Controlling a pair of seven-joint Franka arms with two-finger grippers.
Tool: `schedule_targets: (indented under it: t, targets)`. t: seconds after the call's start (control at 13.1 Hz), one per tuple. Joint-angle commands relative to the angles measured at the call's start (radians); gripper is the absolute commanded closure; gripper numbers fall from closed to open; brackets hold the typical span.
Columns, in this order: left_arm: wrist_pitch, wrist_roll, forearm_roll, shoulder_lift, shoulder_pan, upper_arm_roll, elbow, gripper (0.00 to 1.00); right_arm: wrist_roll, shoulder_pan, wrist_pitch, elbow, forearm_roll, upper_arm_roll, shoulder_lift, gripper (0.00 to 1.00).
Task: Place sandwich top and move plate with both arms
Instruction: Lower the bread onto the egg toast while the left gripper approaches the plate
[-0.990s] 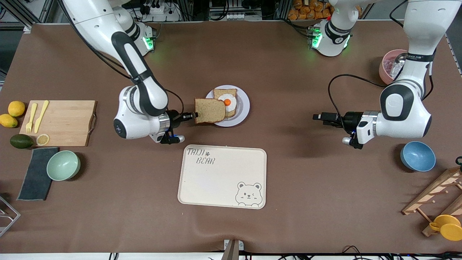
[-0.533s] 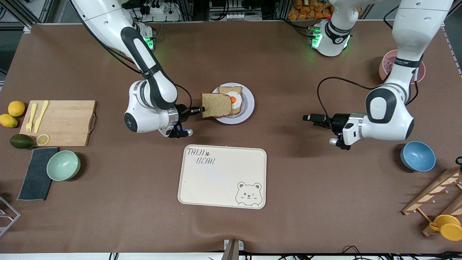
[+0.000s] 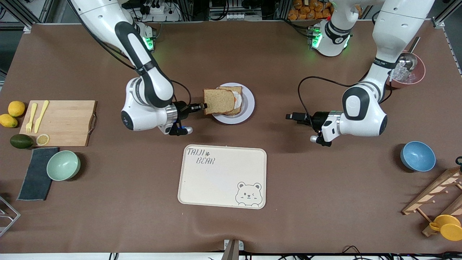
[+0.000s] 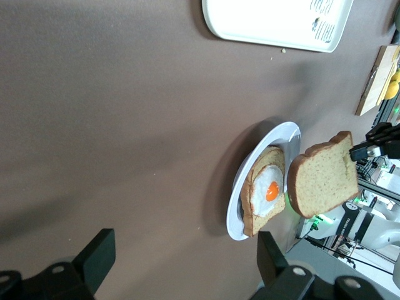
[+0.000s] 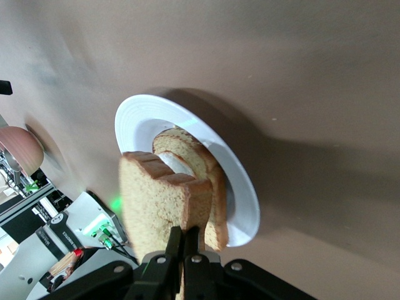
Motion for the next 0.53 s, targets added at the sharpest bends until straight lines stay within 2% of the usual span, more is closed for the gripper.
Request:
schedule_targets:
  t: [0.0,0.23,0.3,0.38,0.46]
  targets:
    - [0.027,0.025,-0.049,-0.009,-0.002,-0.001,-0.021,0.00,0.010,0.062,0.058,-0.035,0.062,-0.002,-0.014,1.00]
    - [0.074,0.025,-0.137,0.009,-0.051,-0.002,-0.028,0.00,0.009,0.091,0.103,-0.039,0.084,-0.004,0.012,1.00]
    - [0.101,0.025,-0.168,0.012,-0.068,-0.002,-0.037,0.00,0.010,0.087,0.103,-0.038,0.085,-0.004,0.024,0.90]
    - [0.117,0.033,-0.188,0.014,-0.077,-0.002,-0.045,0.00,0.010,0.081,0.103,-0.038,0.085,-0.004,0.030,0.71]
    - [0.119,0.052,-0.207,0.012,-0.077,-0.002,-0.053,0.00,0.009,0.074,0.097,-0.038,0.084,-0.007,0.030,0.61]
